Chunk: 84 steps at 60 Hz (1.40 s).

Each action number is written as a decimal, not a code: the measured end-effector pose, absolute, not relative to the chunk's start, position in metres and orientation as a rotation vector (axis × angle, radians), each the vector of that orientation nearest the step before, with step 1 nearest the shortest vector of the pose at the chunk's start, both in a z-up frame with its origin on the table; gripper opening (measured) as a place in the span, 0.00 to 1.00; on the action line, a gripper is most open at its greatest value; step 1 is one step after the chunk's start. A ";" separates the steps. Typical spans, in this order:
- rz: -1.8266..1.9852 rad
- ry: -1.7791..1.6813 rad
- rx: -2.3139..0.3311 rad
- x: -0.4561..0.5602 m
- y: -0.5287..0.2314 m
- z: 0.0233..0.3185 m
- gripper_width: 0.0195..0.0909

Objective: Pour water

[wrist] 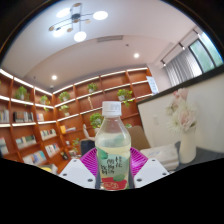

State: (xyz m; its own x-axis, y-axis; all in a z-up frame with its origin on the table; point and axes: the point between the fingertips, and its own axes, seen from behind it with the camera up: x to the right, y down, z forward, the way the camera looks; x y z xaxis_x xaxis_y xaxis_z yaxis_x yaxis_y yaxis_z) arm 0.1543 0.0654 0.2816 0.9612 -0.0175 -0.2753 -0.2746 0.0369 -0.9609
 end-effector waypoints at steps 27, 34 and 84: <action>-0.262 0.233 -1.755 0.309 0.066 0.154 0.26; -0.248 0.250 -1.770 0.325 0.071 0.124 0.26; -0.090 0.178 -1.819 0.282 0.007 0.092 0.90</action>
State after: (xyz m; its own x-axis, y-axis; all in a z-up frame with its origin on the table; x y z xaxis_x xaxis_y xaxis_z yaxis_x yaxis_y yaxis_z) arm 0.2816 0.0066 0.0919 0.9851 -0.1688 -0.0325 -0.0738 -0.2445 -0.9668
